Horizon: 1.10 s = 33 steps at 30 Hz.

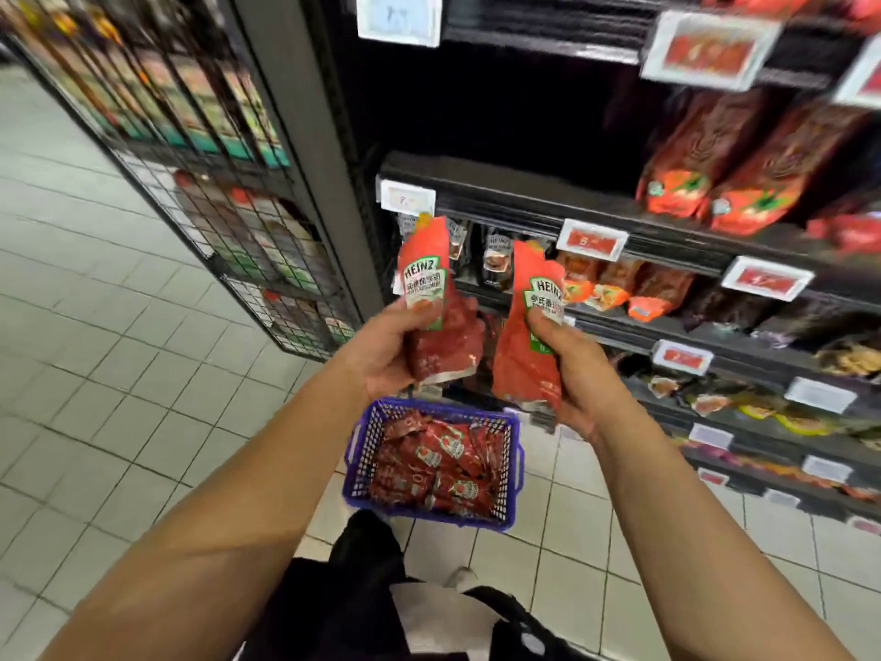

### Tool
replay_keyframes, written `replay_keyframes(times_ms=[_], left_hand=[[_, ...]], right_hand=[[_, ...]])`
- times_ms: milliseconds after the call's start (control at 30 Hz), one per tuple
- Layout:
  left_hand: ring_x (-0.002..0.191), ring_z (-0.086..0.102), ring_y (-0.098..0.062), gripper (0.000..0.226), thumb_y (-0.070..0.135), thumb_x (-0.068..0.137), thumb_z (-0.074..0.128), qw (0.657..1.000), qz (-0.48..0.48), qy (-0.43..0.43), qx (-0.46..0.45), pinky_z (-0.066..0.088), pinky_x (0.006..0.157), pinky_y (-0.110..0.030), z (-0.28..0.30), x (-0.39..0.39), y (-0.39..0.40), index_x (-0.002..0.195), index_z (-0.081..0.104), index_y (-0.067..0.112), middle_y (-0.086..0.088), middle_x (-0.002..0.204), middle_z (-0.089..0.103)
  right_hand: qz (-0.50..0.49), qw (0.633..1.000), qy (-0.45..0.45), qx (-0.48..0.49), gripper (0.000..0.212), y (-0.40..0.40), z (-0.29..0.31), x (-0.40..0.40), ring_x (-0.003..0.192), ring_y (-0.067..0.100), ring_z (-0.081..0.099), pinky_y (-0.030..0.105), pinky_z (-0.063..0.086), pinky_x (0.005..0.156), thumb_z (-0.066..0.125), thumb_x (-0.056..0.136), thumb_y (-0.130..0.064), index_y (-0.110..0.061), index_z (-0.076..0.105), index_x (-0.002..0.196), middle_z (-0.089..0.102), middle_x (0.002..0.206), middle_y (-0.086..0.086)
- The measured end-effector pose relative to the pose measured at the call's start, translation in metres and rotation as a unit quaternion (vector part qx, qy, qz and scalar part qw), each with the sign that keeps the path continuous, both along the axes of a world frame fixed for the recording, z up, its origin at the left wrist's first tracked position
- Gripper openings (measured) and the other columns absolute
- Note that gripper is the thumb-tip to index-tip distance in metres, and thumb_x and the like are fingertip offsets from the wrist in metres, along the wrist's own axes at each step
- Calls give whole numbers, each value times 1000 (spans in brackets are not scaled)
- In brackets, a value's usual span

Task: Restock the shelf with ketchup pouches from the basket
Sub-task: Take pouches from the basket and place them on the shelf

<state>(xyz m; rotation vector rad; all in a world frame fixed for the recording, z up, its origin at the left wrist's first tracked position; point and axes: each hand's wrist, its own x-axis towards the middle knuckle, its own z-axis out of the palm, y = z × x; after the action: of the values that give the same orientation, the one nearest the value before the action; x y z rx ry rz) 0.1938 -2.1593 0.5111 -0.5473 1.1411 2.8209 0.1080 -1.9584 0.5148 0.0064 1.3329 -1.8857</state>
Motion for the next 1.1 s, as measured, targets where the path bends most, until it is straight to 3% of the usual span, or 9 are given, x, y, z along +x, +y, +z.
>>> replay_keyframes(times_ms=[67, 133, 200, 333, 433, 600, 767, 967, 1100], left_hand=[[100, 70, -31, 34, 37, 84, 69, 998, -3, 3, -55, 57, 90, -50, 25, -10, -3, 106, 75, 12, -16, 113, 71], [97, 70, -30, 49, 51, 81, 70, 994, 5, -6, -113, 58, 88, -48, 48, -20, -8, 109, 74, 11, -17, 113, 71], [99, 72, -31, 54, 57, 79, 71, 985, 24, -10, -172, 59, 82, -44, 71, -27, -11, 109, 75, 13, -17, 114, 72], [89, 76, -26, 38, 62, 83, 69, 938, 90, 37, -333, 59, 71, -36, 110, -36, -10, 96, 76, 27, -10, 100, 77], [84, 76, -22, 37, 68, 79, 67, 905, 132, 63, -400, 61, 69, -36, 130, -40, -16, 90, 76, 33, -3, 92, 78], [83, 76, -19, 38, 71, 77, 66, 901, 128, 84, -406, 58, 67, -31, 154, -52, -50, 90, 75, 36, 1, 91, 78], [92, 75, -18, 30, 64, 86, 60, 904, 95, 137, -394, 58, 74, -33, 174, -73, -96, 105, 68, 41, 3, 103, 77], [100, 74, -18, 22, 49, 99, 53, 934, 67, 191, -294, 58, 71, -25, 183, -101, -148, 116, 65, 43, 3, 111, 75], [102, 73, -22, 23, 45, 99, 56, 932, 63, 217, -283, 58, 73, -27, 188, -126, -166, 118, 66, 37, -2, 113, 75]], right_hand=[[-15, 999, 42, -3, 19, 0, 24, -3, 71, 20, 74, 32, 58, 61, 77, 76, -36, -21, 79, 88, 77, 88, 8], [-21, 995, 99, 12, 22, 0, 47, -5, 71, 20, 74, 31, 58, 61, 80, 75, -35, -20, 78, 91, 77, 87, 8], [-24, 988, 149, 39, 29, -3, 69, -7, 72, 22, 74, 32, 57, 64, 84, 75, -35, -16, 77, 95, 77, 89, 10], [-25, 972, 222, 68, 25, -12, 108, -13, 67, 17, 71, 28, 54, 58, 84, 68, -37, -22, 79, 88, 77, 83, 5], [-37, 946, 304, 107, 32, -22, 128, -16, 73, 20, 73, 36, 59, 65, 84, 64, -47, -26, 77, 87, 78, 84, 4], [-39, 924, 363, 115, 29, -49, 155, -30, 85, 19, 75, 35, 59, 73, 84, 74, -38, -24, 74, 97, 78, 92, 1], [-90, 907, 394, 118, 16, -96, 180, -44, 83, 15, 74, 26, 56, 67, 77, 87, -27, -18, 71, 98, 77, 91, 0], [-151, 905, 370, 142, 22, -150, 198, -58, 88, 19, 74, 46, 59, 84, 70, 91, -40, -22, 69, 104, 77, 96, 1], [-167, 900, 371, 154, 22, -170, 200, -66, 83, 21, 75, 49, 61, 81, 80, 83, -35, -21, 69, 97, 77, 90, 2]])
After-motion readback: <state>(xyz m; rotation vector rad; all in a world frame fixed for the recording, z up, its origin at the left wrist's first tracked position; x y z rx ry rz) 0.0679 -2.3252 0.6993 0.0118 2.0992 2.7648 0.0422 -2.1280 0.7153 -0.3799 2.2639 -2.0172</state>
